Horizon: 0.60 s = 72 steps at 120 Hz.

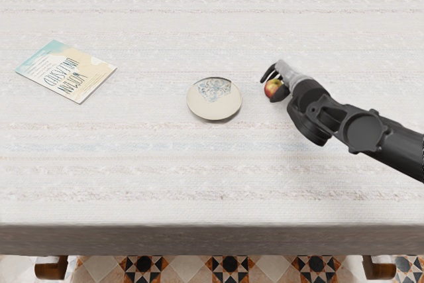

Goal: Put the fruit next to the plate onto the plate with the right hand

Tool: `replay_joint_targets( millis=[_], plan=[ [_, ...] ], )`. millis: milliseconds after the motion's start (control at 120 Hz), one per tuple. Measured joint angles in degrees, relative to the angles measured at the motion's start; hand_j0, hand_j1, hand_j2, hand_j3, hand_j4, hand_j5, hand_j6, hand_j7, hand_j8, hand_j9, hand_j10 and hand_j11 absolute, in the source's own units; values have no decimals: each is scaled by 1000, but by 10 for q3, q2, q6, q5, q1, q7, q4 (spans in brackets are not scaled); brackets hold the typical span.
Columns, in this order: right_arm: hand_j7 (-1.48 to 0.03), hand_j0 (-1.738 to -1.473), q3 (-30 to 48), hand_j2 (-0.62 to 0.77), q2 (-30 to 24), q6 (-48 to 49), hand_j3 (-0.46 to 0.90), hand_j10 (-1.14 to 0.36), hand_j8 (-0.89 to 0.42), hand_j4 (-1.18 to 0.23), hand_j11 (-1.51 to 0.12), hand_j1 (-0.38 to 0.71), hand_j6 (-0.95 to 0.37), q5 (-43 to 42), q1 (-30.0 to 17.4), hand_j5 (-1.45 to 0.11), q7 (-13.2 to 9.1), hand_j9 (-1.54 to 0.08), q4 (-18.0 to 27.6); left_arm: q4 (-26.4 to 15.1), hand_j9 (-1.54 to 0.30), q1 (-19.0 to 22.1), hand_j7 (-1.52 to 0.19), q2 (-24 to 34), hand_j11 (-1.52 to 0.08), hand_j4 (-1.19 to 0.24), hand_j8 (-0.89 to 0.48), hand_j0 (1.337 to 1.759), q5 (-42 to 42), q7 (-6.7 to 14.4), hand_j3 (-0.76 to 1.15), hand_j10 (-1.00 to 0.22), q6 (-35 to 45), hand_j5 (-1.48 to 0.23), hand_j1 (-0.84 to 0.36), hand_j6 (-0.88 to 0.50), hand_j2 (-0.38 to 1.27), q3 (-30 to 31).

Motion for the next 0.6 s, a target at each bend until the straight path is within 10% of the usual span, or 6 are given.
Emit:
replay_joint_targets(
  millis=[600],
  plan=[
    [-1093, -1656, -1, 238, -29, 7, 3, -752, -360, -813, -1207, 279, -326, 51, 15, -1157, 6, -1185, 42, 0, -318, 0, -318, 0, -318, -245, -245, 1658, 0, 0, -1, -245, 0, -318, 55, -245, 50, 0]
  ],
)
